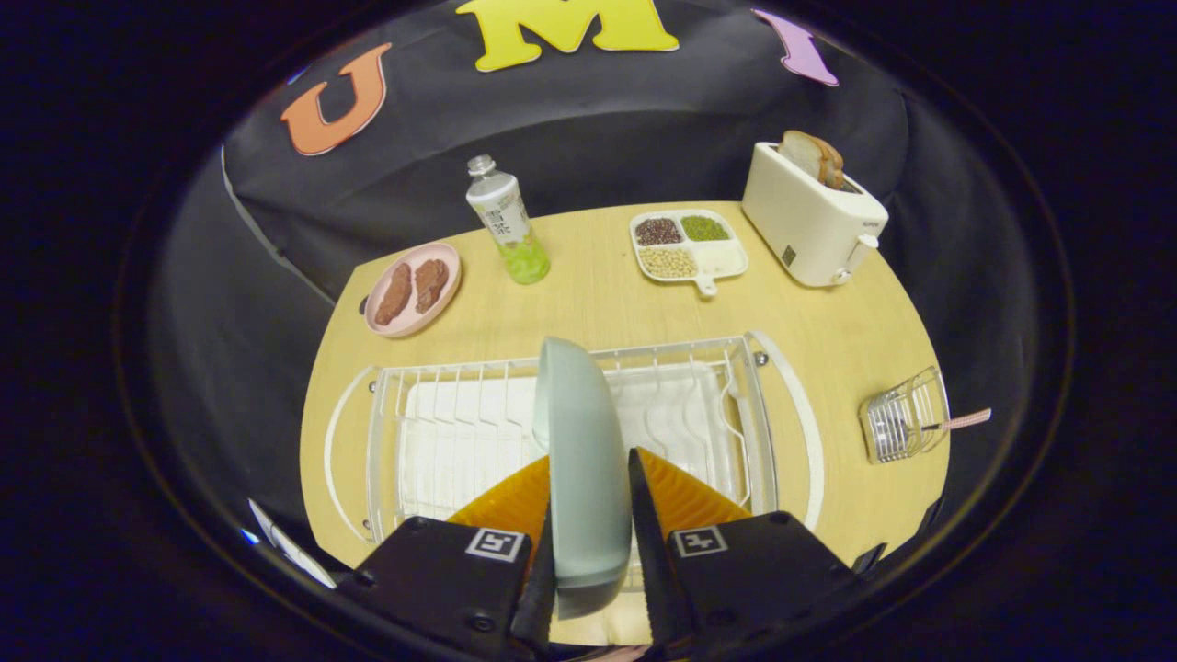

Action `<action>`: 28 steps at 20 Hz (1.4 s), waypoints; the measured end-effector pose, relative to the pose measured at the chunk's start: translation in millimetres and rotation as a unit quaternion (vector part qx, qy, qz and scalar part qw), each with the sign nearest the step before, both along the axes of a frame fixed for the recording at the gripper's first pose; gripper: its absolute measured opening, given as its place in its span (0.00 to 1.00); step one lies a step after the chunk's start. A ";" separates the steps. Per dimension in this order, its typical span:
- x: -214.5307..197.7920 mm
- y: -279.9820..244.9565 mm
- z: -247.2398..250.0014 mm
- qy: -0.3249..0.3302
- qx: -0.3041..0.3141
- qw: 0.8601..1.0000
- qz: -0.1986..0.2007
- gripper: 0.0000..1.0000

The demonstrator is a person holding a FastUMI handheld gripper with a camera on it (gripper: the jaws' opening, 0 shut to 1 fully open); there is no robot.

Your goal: Take the plate from the dish rack, then take the spoon from the basket and place it into the plate.

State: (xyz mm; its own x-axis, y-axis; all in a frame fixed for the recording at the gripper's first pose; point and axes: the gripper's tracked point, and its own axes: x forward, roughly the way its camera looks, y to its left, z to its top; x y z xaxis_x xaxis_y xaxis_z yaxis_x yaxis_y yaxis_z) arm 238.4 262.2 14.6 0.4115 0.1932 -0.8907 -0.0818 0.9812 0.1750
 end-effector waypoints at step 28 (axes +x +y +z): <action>-123.6 -40.3 29.4 -0.046 0.042 0.998 0.006 0.33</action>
